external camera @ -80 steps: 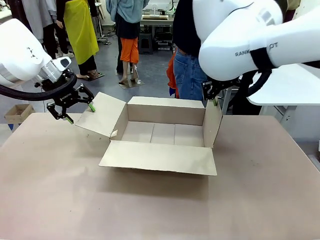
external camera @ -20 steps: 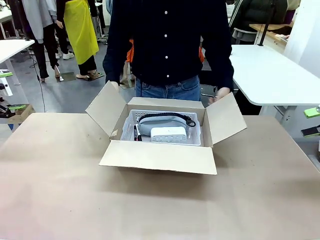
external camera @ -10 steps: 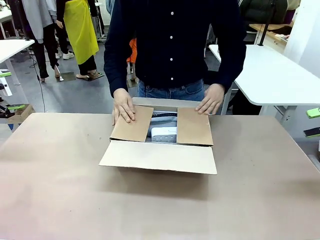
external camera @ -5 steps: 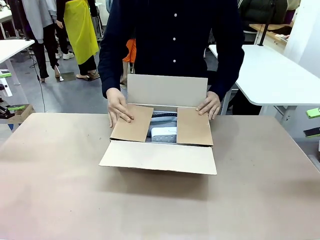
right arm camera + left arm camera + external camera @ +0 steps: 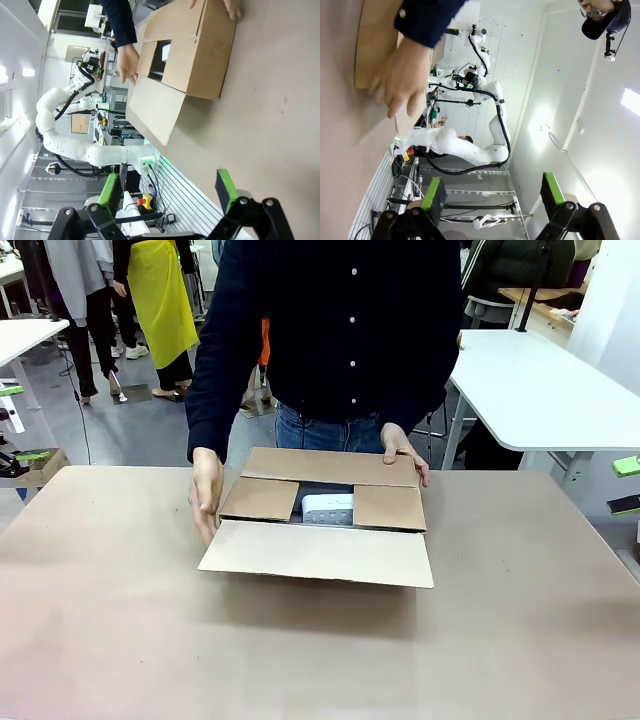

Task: Pack the gift set into the box.
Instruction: Press and hold the closed box until the human finishes sealing it.

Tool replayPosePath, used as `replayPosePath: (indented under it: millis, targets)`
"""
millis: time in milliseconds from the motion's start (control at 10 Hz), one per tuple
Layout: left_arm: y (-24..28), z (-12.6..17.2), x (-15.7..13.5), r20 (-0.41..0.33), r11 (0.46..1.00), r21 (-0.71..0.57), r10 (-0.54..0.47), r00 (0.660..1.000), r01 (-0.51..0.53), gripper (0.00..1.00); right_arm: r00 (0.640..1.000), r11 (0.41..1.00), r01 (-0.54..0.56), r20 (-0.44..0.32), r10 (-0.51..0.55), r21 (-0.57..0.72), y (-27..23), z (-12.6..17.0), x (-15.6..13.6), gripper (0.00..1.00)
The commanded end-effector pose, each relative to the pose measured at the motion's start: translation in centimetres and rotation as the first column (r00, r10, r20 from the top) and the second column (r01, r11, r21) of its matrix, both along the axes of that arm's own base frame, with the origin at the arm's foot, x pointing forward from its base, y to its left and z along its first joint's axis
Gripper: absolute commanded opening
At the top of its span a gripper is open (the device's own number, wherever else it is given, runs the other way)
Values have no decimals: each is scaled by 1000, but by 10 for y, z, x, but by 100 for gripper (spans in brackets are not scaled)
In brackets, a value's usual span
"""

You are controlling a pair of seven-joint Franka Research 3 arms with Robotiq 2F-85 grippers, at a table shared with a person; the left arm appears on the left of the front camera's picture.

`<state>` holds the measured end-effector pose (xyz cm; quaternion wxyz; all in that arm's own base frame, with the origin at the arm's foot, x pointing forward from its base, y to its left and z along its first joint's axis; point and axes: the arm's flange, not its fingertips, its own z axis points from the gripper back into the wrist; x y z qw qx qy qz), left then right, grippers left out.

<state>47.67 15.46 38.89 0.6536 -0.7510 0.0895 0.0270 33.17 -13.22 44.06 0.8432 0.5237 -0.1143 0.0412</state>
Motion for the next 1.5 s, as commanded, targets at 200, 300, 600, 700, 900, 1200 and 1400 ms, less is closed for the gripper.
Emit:
replayPosePath:
  millis: [200,300,600,700,900,1200,1400]
  targets:
    - [-1,4,-5,11,1000,7,-7,1000,7,100,1000,1000,-7,20,7,-4,1,-2,-2,100]
    - [-1,4,-5,11,1000,7,-7,1000,7,100,1000,1000,-7,20,7,-4,1,-2,-2,100]
    - [-1,4,-5,11,1000,7,-7,1000,7,100,1000,1000,-7,20,7,-4,1,-2,-2,100]
    - [-1,4,-5,11,1000,7,-7,1000,7,100,1000,1000,-7,20,7,-4,1,-2,-2,100]
    - [-1,4,-5,11,1000,7,-7,1000,7,100,1000,1000,-7,20,7,-4,1,-2,-2,100]
    - [-1,4,-5,11,1000,7,-7,1000,7,100,1000,1000,-7,20,7,-4,1,-2,-2,100]
    - [-1,4,-5,11,1000,7,-7,1000,7,100,1000,1000,-7,20,7,-4,1,-2,-2,100]
